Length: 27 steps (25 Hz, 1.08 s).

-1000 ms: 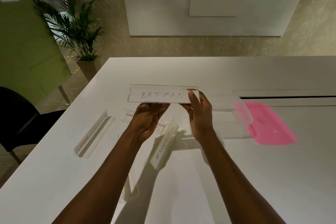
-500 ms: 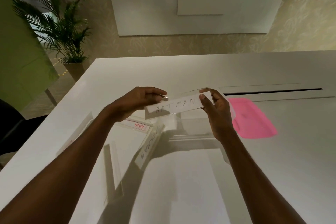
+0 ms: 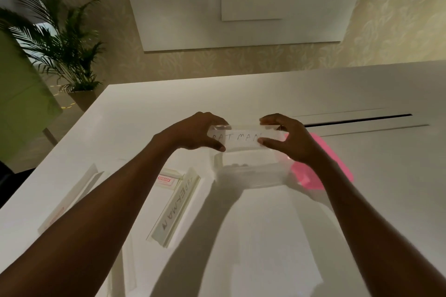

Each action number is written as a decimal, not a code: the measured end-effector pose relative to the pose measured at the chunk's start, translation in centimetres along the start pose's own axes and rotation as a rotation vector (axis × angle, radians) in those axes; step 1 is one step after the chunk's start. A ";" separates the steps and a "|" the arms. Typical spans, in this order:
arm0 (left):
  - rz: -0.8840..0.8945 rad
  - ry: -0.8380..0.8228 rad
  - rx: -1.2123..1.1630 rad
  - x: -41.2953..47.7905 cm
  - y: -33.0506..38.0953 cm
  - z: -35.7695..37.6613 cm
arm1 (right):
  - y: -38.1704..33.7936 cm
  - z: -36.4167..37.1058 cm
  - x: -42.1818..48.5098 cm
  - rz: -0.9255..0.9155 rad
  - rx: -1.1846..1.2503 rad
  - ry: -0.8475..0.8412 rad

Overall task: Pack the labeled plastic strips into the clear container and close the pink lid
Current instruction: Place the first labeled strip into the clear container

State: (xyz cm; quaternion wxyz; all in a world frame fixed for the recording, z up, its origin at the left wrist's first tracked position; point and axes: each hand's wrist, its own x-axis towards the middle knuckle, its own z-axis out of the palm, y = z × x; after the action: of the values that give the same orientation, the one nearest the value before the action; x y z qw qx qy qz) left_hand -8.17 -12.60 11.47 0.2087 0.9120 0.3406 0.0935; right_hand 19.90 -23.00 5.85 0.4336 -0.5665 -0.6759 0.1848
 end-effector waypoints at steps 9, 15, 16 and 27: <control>-0.091 0.004 0.254 6.5 0.5 4.6 | 4.2 0.6 5.3 0.067 -0.629 -0.390; -0.207 -0.062 0.338 7.4 -1.2 9.5 | 6.2 4.3 5.2 0.114 -0.909 -0.514; -0.206 -0.077 0.365 7.4 -1.4 10.1 | 6.3 4.6 4.9 0.113 -0.923 -0.512; -0.172 -0.097 0.553 7.4 -2.3 12.2 | 6.9 4.5 4.1 0.077 -0.921 -0.467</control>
State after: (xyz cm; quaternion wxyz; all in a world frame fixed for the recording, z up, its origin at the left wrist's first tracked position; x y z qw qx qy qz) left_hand -0.17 -10.04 -0.25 -0.0244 0.9054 0.4190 -0.0645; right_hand 20.57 -16.10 -0.17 -0.0302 -0.6668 -0.7446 0.0054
